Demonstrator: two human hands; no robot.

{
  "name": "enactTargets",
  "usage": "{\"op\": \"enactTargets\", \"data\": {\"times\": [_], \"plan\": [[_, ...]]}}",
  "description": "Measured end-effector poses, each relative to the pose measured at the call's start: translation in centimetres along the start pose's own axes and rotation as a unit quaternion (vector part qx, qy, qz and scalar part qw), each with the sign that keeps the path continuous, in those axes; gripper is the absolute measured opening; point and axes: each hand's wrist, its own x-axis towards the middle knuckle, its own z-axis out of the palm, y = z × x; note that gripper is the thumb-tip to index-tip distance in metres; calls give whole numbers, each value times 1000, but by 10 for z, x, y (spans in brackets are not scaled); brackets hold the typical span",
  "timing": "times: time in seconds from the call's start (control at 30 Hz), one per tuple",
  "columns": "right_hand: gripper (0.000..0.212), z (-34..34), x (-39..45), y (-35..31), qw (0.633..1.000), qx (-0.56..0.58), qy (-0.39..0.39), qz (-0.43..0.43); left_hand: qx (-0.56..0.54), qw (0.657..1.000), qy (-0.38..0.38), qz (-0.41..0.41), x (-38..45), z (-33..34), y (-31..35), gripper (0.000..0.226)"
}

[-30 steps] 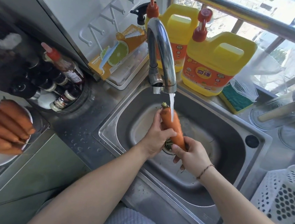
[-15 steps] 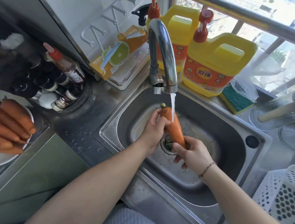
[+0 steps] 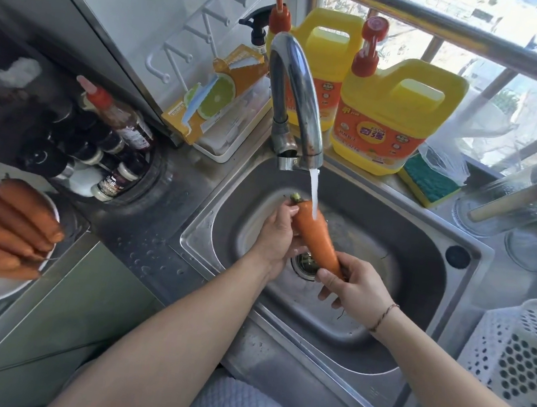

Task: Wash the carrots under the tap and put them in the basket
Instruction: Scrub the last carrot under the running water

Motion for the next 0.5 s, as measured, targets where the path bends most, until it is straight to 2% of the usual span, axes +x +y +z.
{"op": "enactTargets", "data": {"times": [0.07,0.1,0.2,0.27,0.3,0.43,0.5], "plan": [[11,-11,-2,7,992,103,-64,33,33,999,-30,2,-1,-3,1,36],[21,-17,-2,10,983,149,-96,46,55,997,-56,5,-2,-4,1,32],[70,-28,-2,16,963,208,-162,58,96,988,-118,14,-5,-6,5,34],[81,-29,1,17,963,207,-166,53,84,988,-125,21,-5,-4,9,35],[78,-30,2,15,967,197,-156,50,76,989,-121,30,-4,-4,10,34],[30,-25,3,8,994,94,-57,8,70,992,-88,61,0,-5,10,23],[15,-21,4,7,999,47,-15,-23,66,994,-61,62,2,-5,8,19]]}}
